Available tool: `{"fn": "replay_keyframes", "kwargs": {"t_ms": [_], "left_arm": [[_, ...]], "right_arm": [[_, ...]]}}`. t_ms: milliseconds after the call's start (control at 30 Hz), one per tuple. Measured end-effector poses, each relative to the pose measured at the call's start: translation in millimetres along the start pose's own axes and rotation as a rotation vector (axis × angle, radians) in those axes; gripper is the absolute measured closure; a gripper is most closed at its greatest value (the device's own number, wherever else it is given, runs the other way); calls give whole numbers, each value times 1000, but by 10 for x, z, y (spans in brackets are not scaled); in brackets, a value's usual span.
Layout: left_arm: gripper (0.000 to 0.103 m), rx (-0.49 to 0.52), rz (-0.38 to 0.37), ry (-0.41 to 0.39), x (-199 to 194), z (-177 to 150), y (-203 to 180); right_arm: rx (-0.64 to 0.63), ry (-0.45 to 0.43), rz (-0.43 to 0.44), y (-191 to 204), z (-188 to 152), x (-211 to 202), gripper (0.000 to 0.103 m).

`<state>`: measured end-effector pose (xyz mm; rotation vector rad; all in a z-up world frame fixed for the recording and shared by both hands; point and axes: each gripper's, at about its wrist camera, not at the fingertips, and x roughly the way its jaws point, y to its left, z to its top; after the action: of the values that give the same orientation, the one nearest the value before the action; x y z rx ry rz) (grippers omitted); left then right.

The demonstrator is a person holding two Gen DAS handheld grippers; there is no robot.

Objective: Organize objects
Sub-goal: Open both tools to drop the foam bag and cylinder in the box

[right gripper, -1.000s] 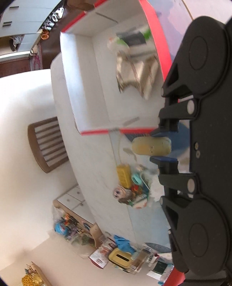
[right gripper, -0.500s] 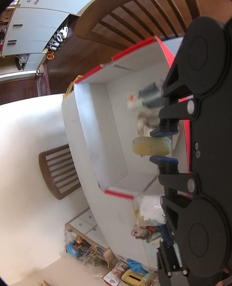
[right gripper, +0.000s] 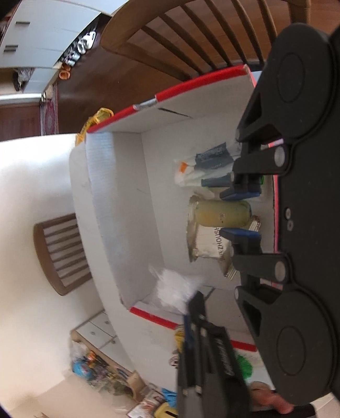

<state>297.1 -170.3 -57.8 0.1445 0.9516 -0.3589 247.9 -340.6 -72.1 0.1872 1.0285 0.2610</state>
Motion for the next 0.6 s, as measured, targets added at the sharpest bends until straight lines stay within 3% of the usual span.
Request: {"fn": "replay_keyframes", "kwargs": {"t_ms": [133, 600], "left_arm": [[93, 26, 26, 10, 88, 72, -63], [93, -42, 23, 140, 476, 111, 47]], "right_arm": [[-33, 33, -6, -17, 8, 100, 82], [-109, 116, -45, -13, -4, 396, 82]]}}
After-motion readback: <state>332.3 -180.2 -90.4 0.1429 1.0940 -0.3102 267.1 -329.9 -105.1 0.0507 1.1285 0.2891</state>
